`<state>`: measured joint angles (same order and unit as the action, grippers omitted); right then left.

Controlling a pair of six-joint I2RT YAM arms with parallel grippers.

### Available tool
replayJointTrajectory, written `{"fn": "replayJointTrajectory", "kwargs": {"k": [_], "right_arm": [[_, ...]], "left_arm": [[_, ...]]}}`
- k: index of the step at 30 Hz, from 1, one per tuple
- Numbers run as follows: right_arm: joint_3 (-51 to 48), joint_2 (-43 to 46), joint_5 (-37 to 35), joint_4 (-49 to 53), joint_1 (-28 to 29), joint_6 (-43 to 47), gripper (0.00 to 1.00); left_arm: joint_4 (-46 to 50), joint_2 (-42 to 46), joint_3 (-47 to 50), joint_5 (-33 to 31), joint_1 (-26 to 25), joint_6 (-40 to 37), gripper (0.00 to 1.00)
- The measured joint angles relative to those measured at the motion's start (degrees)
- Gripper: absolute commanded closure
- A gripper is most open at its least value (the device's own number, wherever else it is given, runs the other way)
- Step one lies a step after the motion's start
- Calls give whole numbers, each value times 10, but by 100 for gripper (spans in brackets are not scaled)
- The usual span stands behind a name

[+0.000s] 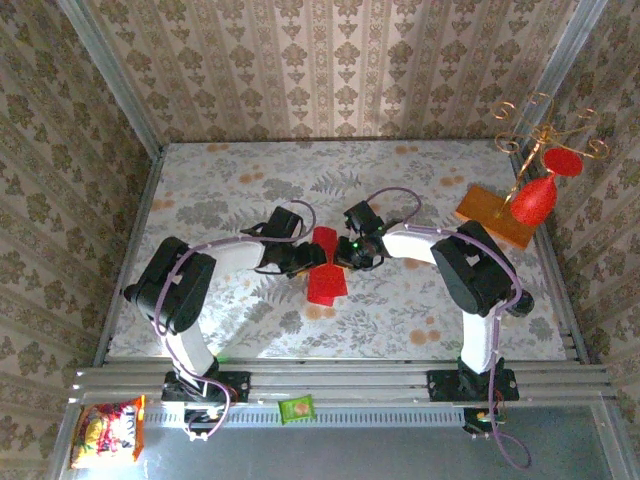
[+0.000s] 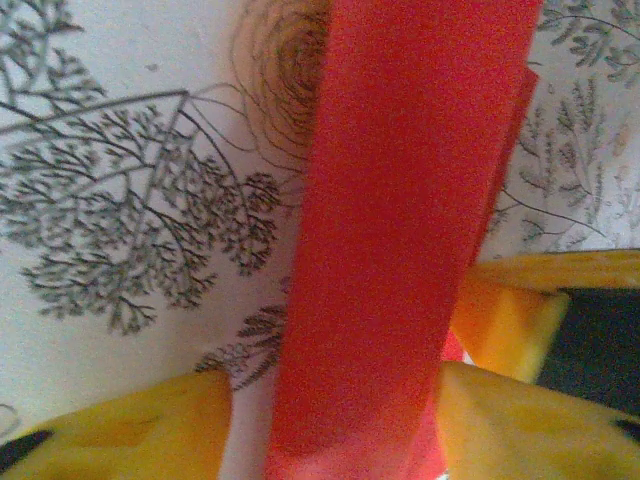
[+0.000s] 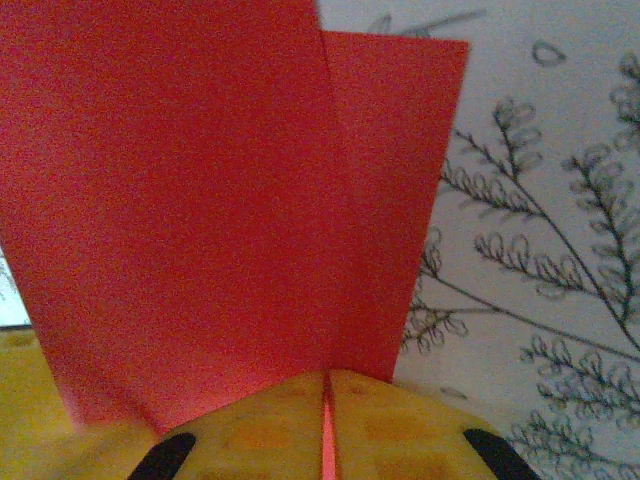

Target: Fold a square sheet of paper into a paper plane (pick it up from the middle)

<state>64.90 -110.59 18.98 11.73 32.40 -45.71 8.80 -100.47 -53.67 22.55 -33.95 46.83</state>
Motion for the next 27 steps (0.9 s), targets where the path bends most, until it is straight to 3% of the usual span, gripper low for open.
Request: {"fn": "replayJointTrajectory", "kwargs": {"k": [10, 27], "right_arm": [[-63, 105, 8, -24, -33, -23, 77], [-97, 133, -11, -39, -54, -27, 76]], "left_arm": [[24, -10, -8, -7, 3, -41, 64], [39, -18, -13, 12, 10, -184, 68]]}}
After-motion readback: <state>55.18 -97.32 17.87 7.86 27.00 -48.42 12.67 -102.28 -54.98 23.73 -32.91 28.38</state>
